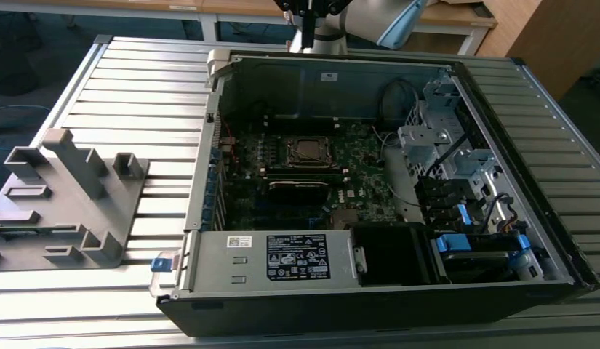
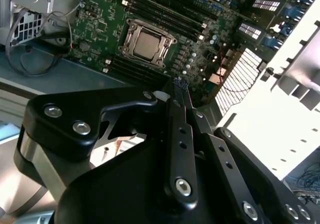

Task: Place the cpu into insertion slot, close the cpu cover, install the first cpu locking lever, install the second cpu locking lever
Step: 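Install the second cpu locking lever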

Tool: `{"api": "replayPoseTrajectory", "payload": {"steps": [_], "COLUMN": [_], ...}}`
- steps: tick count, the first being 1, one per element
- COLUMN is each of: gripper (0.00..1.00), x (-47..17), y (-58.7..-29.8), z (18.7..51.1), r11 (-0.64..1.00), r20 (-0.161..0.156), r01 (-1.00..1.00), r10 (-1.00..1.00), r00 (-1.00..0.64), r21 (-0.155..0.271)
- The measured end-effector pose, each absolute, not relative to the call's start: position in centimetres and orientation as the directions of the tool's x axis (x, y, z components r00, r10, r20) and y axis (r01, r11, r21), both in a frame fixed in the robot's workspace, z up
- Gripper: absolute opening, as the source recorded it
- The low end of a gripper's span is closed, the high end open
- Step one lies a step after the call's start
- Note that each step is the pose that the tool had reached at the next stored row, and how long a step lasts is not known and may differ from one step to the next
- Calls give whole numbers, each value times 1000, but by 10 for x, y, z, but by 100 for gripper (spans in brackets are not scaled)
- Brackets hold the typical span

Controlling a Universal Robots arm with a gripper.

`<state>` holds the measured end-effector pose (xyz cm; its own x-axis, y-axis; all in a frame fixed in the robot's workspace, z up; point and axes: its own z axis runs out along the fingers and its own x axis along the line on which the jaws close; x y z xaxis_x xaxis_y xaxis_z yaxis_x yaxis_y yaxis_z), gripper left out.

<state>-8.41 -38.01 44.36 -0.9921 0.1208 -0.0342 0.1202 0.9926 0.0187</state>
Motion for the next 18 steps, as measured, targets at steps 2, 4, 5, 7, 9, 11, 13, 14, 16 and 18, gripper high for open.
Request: {"api": "replayPoseTrajectory", "payload": {"steps": [2,4,5,7,9,11,13,14,16,18], "gripper": [10,10,10,10,10,10,10,10,10,10], "x": [-84,-84,-84,-84,-84,-84,-84,-84,-84,-84], "y": [-380,-380,-380,-380,-380,-380,-380,-380,-380,-380], "z": [443,443,443,443,443,443,442,442,440,438], "r11": [993,993,993,993,993,993,993,993,993,993], "r20": [-34,-34,-34,-34,-34,-34,-34,-34,-34,-34], "r01": [120,120,120,120,120,120,120,120,120,120], "r10": [121,121,121,121,121,121,121,121,121,121], "r00": [-992,-992,-992,-992,-992,-992,-992,-992,-992,-992], "r21": [19,19,19,19,19,19,19,19,19,19]}}
